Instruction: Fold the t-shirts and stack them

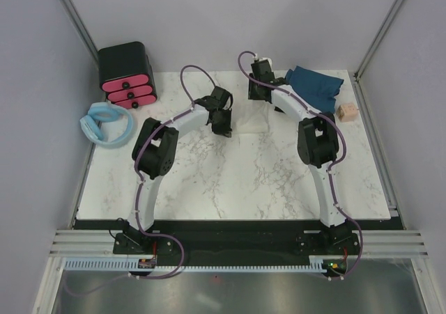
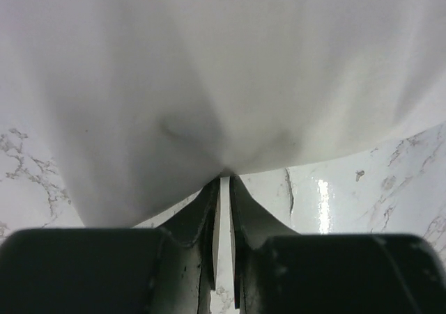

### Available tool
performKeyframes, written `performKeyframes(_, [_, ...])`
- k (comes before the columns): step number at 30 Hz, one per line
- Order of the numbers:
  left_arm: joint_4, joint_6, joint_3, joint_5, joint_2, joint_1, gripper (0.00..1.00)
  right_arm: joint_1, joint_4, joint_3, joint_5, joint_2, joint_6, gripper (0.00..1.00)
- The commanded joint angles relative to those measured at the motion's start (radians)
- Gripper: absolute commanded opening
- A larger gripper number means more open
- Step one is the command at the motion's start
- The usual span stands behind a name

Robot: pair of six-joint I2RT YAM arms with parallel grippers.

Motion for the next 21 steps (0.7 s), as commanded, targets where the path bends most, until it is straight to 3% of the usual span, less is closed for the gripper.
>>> performKeyframes(1, [0.009,0.049,-0.045,0.008,-0.034,0.0,0.16,0.011,-0.001,-0.131,-0.005,-0.083,0.016,0.44])
performKeyframes(12, [0.015,0.066,-0.099,-0.016,-0.103,0.003,0.15,0.009,0.014,-0.228,0.186,-0.139,0.02,0.4])
performKeyframes(18, [0.044,0.08,-0.091,-0.03,-0.245,0.02,0.17,0.006,0.005,-0.214,0.203,-0.26,-0.008,0.41])
performKeyframes(21, [0.051,0.086,-0.015,-0.052,-0.243,0.026,0.21,0.006,-0.007,-0.197,0.167,-0.291,-0.014,0.42])
